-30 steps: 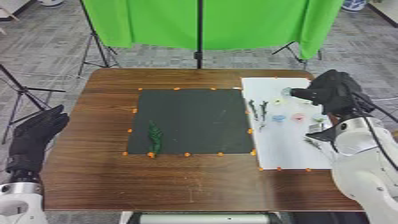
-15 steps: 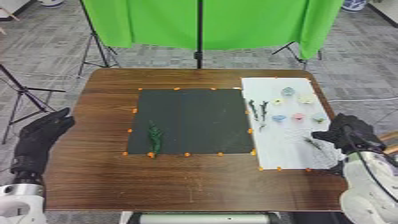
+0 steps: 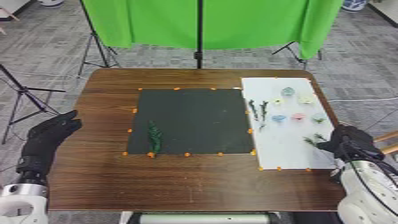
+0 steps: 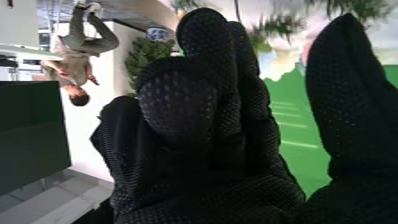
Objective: Arrange flowers
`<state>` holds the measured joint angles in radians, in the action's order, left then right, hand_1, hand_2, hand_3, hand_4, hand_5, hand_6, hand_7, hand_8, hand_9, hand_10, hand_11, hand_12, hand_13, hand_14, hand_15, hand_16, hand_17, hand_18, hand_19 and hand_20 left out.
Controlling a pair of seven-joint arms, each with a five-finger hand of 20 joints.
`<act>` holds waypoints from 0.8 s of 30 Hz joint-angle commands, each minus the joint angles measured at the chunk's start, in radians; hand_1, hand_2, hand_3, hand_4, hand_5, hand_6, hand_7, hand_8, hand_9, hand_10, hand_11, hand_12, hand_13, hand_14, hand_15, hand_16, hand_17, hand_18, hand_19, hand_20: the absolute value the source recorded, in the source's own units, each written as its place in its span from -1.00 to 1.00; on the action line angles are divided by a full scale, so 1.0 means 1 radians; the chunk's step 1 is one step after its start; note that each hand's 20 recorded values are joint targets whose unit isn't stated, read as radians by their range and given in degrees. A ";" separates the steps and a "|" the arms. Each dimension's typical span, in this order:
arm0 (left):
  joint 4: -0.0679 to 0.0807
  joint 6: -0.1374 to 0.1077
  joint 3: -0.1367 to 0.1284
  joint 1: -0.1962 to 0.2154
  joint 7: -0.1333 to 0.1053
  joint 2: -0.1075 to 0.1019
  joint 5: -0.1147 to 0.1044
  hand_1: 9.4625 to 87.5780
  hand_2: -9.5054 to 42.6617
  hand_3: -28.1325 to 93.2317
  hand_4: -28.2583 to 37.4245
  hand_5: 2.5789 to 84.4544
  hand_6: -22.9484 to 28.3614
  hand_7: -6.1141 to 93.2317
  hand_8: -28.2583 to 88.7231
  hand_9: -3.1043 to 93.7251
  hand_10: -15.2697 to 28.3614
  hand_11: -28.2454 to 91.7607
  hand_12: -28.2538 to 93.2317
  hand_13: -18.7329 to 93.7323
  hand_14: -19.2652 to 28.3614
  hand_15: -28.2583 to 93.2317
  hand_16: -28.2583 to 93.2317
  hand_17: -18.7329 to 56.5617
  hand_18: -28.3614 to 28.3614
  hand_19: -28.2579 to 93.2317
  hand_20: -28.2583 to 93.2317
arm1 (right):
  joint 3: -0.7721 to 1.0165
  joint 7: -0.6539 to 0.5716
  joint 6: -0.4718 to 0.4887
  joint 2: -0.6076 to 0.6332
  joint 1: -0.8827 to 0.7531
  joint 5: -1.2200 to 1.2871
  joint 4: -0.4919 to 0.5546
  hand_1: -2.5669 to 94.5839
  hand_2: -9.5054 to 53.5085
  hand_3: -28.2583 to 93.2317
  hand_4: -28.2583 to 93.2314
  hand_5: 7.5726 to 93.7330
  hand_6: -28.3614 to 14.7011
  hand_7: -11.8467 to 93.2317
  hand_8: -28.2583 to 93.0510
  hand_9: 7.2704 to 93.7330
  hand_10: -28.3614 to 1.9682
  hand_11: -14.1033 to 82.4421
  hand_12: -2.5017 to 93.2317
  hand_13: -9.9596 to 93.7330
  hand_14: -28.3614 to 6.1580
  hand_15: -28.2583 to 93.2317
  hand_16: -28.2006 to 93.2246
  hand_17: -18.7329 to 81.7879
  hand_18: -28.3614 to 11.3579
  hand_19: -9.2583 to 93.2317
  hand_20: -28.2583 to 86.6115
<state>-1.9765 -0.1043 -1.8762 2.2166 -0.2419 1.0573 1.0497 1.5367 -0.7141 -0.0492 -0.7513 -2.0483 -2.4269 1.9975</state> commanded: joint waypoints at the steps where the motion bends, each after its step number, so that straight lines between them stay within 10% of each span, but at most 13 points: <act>1: -0.003 0.017 0.006 0.005 0.017 0.011 0.011 -0.43 -0.39 0.58 -0.69 0.15 0.12 -0.65 -0.62 0.03 0.39 -0.20 -0.36 0.01 0.56 -0.25 -0.54 -0.10 0.48 -0.31 -0.13 | -0.032 -0.015 -0.095 0.004 0.000 -0.019 -0.045 -0.09 -1.00 0.50 -0.87 0.47 0.17 -0.36 -0.62 0.70 0.01 0.02 -0.33 0.87 0.44 0.43 0.03 0.55 -0.35 1.00 0.46; 6: -0.005 0.021 0.005 0.011 0.019 0.014 0.010 -0.44 -0.42 0.58 -0.69 0.15 0.13 -0.65 -0.62 0.03 0.38 -0.21 -0.36 0.01 0.56 -0.25 -0.54 -0.10 0.48 -0.31 -0.14 | -0.041 -0.005 -0.214 0.010 0.004 -0.026 -0.053 0.17 -1.00 0.31 -0.82 0.60 0.19 -0.31 -0.21 0.82 0.10 0.06 -0.34 0.96 0.52 0.39 0.04 0.63 -0.30 1.00 0.45; 24: -0.008 0.034 0.001 0.009 0.032 0.010 0.016 -0.47 -0.52 0.57 -0.67 0.14 0.13 -0.66 -0.62 0.03 0.38 -0.21 -0.36 0.01 0.57 -0.26 -0.53 -0.13 0.49 -0.31 -0.15 | -0.073 0.030 -0.256 0.018 0.086 0.040 0.120 0.26 -1.00 0.38 -0.79 0.70 0.21 -0.23 -0.21 0.93 0.15 0.09 -0.34 1.00 0.59 0.43 0.00 0.71 -0.25 1.00 0.47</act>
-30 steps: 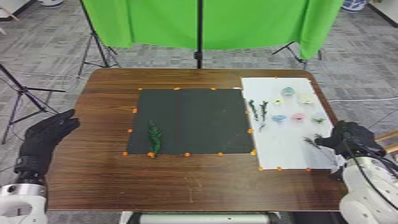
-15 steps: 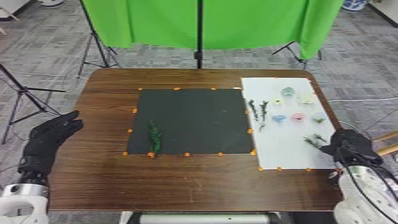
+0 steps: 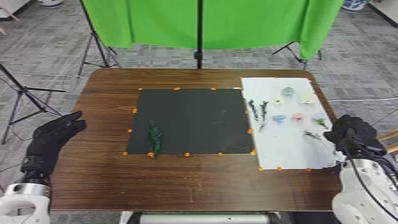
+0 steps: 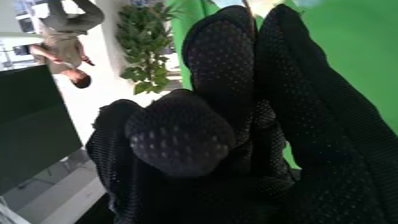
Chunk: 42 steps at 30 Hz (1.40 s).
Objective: Arrange flowers
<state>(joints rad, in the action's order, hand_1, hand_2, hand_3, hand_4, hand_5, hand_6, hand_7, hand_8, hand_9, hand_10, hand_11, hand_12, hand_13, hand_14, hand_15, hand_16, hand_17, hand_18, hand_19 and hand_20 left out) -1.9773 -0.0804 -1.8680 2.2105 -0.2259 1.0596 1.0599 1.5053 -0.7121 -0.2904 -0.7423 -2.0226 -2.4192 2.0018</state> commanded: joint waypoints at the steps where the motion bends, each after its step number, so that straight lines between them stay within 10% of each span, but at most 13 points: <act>1: -0.009 0.012 -0.009 0.017 0.018 0.009 0.008 -0.48 -0.52 0.57 -0.67 0.14 0.13 -0.66 -0.62 0.03 0.38 -0.21 -0.36 0.01 0.57 -0.26 -0.53 -0.13 0.49 -0.31 -0.15 | -0.062 0.029 -0.013 0.011 0.078 0.034 0.128 0.26 -1.00 0.38 -0.78 0.70 0.21 -0.23 -0.21 0.93 0.15 0.09 -0.34 1.00 0.59 0.43 0.00 0.71 -0.24 1.00 0.47; 20: -0.015 0.033 -0.023 0.023 0.032 -0.005 0.017 -0.49 -0.61 0.58 -0.66 0.14 0.13 -0.67 -0.61 0.02 0.38 -0.22 -0.36 0.00 0.57 -0.27 -0.53 -0.15 0.48 -0.32 -0.16 | -0.724 0.102 0.012 -0.192 0.684 0.156 0.023 0.26 -1.00 0.38 -0.76 0.71 0.20 -0.22 -0.22 0.93 0.15 0.09 -0.34 1.00 0.60 0.45 -0.02 0.73 -0.21 1.00 0.47; 42: -0.015 0.057 -0.026 0.024 0.053 -0.010 0.023 -0.50 -0.67 0.57 -0.65 0.13 0.12 -0.67 -0.61 0.01 0.38 -0.24 -0.35 0.00 0.58 -0.28 -0.53 -0.16 0.49 -0.32 -0.16 | -0.906 0.078 0.085 -0.377 0.781 0.174 -0.192 0.26 -1.00 0.36 -0.74 0.72 0.21 -0.18 -0.22 0.95 0.14 0.12 -0.36 1.00 0.61 0.48 -0.06 0.75 -0.20 1.00 0.47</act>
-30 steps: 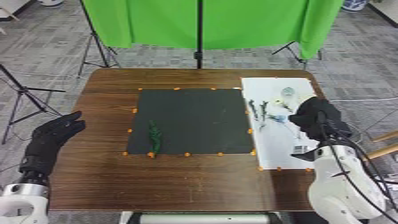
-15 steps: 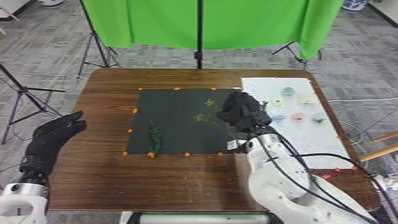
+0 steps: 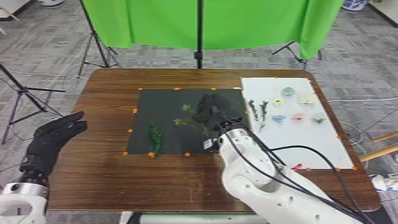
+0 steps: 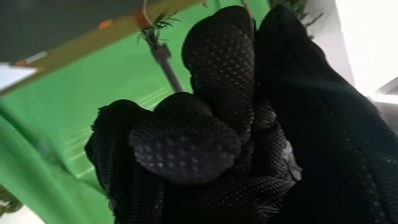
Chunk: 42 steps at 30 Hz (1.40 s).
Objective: Arrange flowers
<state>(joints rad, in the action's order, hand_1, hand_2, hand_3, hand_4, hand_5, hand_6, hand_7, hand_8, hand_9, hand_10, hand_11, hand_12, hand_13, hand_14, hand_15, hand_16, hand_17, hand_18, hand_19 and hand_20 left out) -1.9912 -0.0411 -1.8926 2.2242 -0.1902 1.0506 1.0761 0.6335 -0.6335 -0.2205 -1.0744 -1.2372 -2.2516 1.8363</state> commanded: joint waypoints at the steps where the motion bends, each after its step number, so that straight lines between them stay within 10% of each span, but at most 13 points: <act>1: 0.001 0.020 0.001 0.005 0.021 -0.003 0.007 -0.50 -0.67 0.57 -0.65 0.13 0.12 -0.67 -0.61 0.01 0.38 -0.24 -0.35 0.00 0.58 -0.28 -0.53 -0.16 0.49 -0.32 -0.16 | -0.036 -0.002 0.013 -0.050 -0.005 0.013 -0.031 0.26 -1.00 0.35 -0.74 0.72 0.21 -0.17 -0.22 0.95 0.15 0.12 -0.36 1.00 0.61 0.48 -0.06 0.76 -0.20 1.00 0.47; 33: 0.004 0.045 0.005 0.000 0.029 0.002 0.013 -0.50 -0.68 0.55 -0.61 0.12 0.12 -0.68 -0.61 0.00 0.38 -0.24 -0.35 0.00 0.58 -0.28 -0.52 -0.17 0.48 -0.34 -0.17 | -0.013 -0.014 -0.023 -0.098 -0.011 0.200 -0.078 0.07 -1.00 0.36 -0.73 0.71 0.13 -0.15 -0.26 0.99 0.08 0.11 -0.41 1.00 0.55 0.51 -0.17 0.84 -0.04 1.00 0.31; 42: 0.001 0.048 0.000 0.006 0.029 0.007 0.012 -0.50 -0.68 0.54 -0.61 0.11 0.12 -0.68 -0.61 0.00 0.37 -0.25 -0.35 -0.01 0.58 -0.29 -0.52 -0.18 0.48 -0.34 -0.17 | 0.003 0.007 -0.009 -0.095 -0.023 0.223 -0.071 -0.11 -1.00 0.45 -0.75 0.71 0.13 -0.11 -0.67 0.98 0.04 0.07 -0.41 1.00 0.51 0.49 -0.17 0.84 -0.01 1.00 0.24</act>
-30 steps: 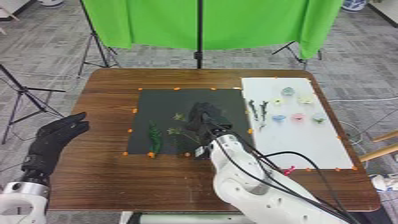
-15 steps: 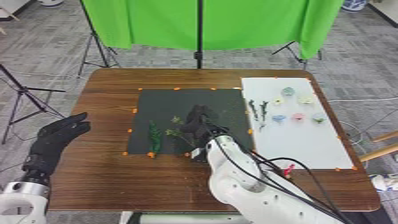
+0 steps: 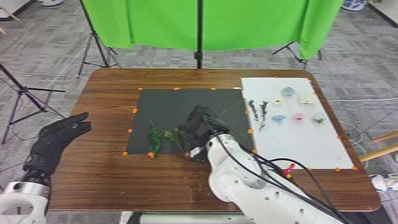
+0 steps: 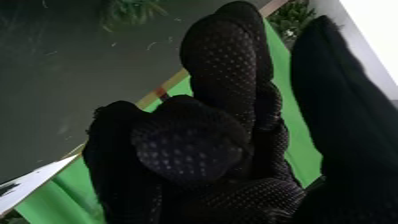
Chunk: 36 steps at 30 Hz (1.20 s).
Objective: Arrange flowers
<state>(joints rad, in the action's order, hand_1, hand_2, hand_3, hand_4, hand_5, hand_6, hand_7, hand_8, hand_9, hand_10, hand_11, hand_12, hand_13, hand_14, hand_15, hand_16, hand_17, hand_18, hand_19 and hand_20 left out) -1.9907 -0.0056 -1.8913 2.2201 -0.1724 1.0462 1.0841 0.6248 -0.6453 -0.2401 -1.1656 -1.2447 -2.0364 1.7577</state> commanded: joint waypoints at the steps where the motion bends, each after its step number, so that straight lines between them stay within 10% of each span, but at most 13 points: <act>1: 0.001 0.012 -0.001 0.009 0.012 0.011 0.005 -0.50 -0.69 0.54 -0.61 0.11 0.12 -0.68 -0.61 0.00 0.37 -0.25 -0.35 -0.01 0.58 -0.29 -0.52 -0.18 0.48 -0.34 -0.17 | 0.017 0.024 0.013 -0.003 -0.018 0.007 0.010 -0.12 -1.00 0.46 -0.75 0.71 0.13 -0.11 -0.67 0.98 0.04 0.07 -0.41 1.00 0.51 0.49 -0.17 0.84 -0.01 1.00 0.24; 11: -0.004 0.012 -0.014 0.022 0.010 0.017 0.003 -0.50 -0.69 0.54 -0.61 0.11 0.12 -0.68 -0.61 0.00 0.37 -0.25 -0.35 -0.01 0.58 -0.29 -0.52 -0.19 0.48 -0.35 -0.17 | 0.086 0.077 0.039 0.110 -0.102 -0.005 0.178 -0.35 -0.86 0.48 -0.74 0.73 0.13 -0.12 -0.68 0.99 0.04 0.05 -0.42 1.00 0.47 0.47 -0.16 0.81 -0.11 1.00 0.26; 19: 0.001 0.021 -0.007 0.008 0.015 0.017 0.005 -0.50 -0.69 0.54 -0.61 0.11 0.12 -0.68 -0.61 0.00 0.37 -0.25 -0.35 -0.01 0.59 -0.29 -0.52 -0.19 0.48 -0.35 -0.17 | 0.220 0.134 0.265 0.208 -0.256 0.303 0.354 -0.41 -0.62 0.41 -0.74 0.64 0.10 -0.33 -0.66 0.88 -0.17 -0.35 -0.54 1.00 0.40 0.36 -0.11 0.73 -0.23 1.00 0.29; 36: 0.006 0.036 -0.007 0.001 0.028 0.016 0.007 -0.50 -0.68 0.54 -0.61 0.11 0.12 -0.69 -0.61 -0.01 0.37 -0.25 -0.35 -0.01 0.58 -0.29 -0.52 -0.19 0.48 -0.35 -0.17 | 0.296 0.109 0.427 0.184 -0.299 0.544 0.258 -0.45 -0.49 0.36 -0.74 0.49 0.13 -0.52 -0.66 0.58 -0.26 -0.51 -0.71 1.00 0.39 0.34 -0.09 0.69 -0.33 1.00 0.33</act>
<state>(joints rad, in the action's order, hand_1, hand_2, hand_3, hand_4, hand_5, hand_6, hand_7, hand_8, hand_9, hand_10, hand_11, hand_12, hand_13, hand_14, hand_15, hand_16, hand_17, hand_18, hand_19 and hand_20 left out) -1.9902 0.0160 -1.8991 2.2158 -0.1597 1.0548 1.0879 0.9339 -0.5224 0.1959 -0.9653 -1.5359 -1.4645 2.0373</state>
